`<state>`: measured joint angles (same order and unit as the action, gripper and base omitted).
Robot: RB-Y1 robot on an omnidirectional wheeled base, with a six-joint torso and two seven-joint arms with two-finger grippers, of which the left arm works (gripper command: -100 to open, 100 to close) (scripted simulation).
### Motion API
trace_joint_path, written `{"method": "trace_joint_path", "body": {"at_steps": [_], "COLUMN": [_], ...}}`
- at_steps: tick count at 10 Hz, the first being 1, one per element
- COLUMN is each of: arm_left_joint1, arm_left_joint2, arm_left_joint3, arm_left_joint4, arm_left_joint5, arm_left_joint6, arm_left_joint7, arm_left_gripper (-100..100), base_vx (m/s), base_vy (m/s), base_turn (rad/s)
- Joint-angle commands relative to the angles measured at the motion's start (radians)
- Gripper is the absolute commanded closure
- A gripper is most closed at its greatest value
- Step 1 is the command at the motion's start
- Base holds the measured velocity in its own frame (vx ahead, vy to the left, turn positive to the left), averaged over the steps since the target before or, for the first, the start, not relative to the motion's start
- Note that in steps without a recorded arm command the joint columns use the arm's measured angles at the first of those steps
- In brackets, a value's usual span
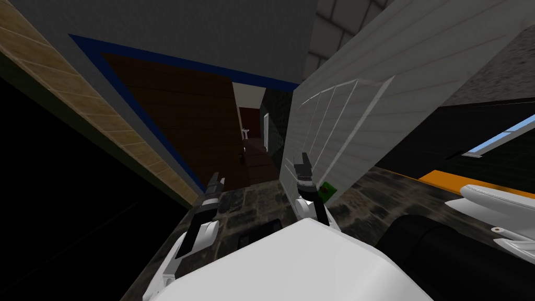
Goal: Pull the door open
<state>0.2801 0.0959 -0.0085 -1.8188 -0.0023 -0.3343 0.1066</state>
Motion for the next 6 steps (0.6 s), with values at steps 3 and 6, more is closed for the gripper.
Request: {"method": "trace_joint_path", "body": {"at_steps": [3,6], "arm_left_joint1": [-0.033,-0.065], "arm_left_joint2": [0.007,0.014], "arm_left_joint3": [0.005,0.011], "arm_left_joint4": [0.069,0.141], "arm_left_joint5": [0.003,0.007], "arm_left_joint6": [0.010,0.017], "arm_left_joint7": [0.000,0.001], "arm_left_gripper": [-100,-100], "base_vx": [0.111,0.122], "base_vy": [0.001,0.003], "base_turn": [-0.026,-0.042]}}
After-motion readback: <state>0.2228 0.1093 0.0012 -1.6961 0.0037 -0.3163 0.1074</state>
